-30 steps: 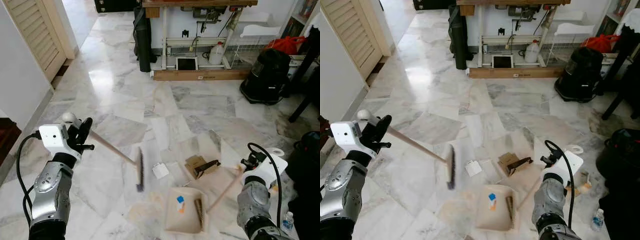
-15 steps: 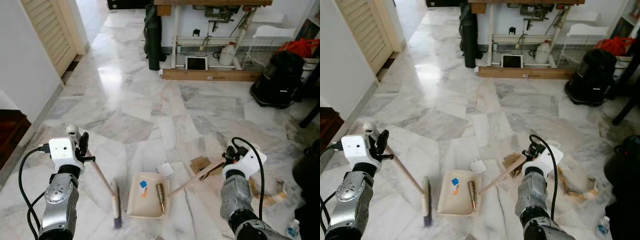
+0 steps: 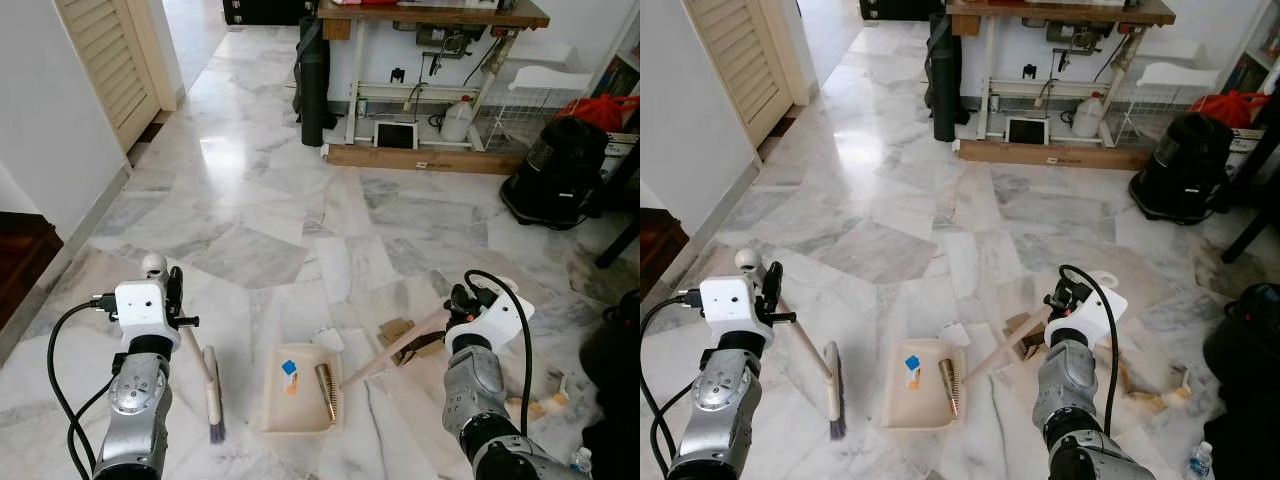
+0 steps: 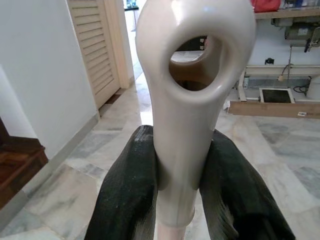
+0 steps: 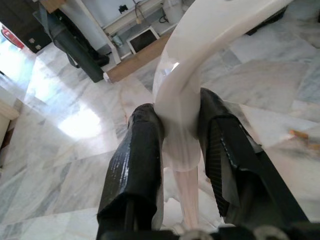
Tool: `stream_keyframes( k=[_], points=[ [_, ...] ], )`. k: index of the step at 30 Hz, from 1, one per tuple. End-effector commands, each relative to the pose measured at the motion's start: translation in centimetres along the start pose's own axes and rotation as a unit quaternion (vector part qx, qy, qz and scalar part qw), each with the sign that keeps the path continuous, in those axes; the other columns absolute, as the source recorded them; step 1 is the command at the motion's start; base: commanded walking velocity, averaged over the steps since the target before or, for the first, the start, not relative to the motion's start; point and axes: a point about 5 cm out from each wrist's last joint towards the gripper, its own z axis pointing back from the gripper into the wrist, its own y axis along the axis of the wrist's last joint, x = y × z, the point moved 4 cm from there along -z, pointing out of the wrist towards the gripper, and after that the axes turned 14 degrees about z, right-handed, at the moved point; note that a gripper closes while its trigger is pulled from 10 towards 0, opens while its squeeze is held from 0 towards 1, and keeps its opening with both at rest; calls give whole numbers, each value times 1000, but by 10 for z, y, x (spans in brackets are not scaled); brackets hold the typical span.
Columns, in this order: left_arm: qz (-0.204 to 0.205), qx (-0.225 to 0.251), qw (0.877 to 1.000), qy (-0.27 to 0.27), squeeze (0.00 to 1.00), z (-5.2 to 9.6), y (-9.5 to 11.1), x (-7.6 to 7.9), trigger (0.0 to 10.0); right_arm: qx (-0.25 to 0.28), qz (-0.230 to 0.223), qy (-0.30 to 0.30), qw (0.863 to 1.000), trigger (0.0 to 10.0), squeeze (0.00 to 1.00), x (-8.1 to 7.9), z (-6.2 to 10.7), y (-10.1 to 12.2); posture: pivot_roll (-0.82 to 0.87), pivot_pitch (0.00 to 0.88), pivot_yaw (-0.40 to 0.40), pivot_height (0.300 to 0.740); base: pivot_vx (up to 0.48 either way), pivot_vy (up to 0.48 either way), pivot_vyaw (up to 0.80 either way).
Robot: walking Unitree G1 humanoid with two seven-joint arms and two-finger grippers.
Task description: Sweep floor
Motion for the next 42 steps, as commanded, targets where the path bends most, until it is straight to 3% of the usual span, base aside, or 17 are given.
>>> stream_keyframes(
  k=[1, 12, 24, 42],
  points=[
    [-2, 22, 1000, -10, 0, -1, 6, 5, 10000, 32, -16, 14, 999, 10000, 0, -9, -8, 20, 55, 0, -36, 740, 0, 0, 0],
    [-26, 33, 999, -17, 0, -2, 9, 5, 10000, 36, -17, 40, 998, 10000, 0, -25, -11, 27, 88, 0, -52, 740, 0, 0, 0],
    [-33, 37, 999, -5, 0, -8, 10, -1, 10000, 40, -28, 61, 997, 10000, 0, -38, -14, 33, 101, 0, -46, 740, 0, 0, 771],
    [-32, 39, 999, -11, 0, -18, 9, 4, 10000, 51, -10, 77, 996, 10000, 0, -35, -14, 36, 61, 0, -35, 740, 0, 0, 747]
  ],
)
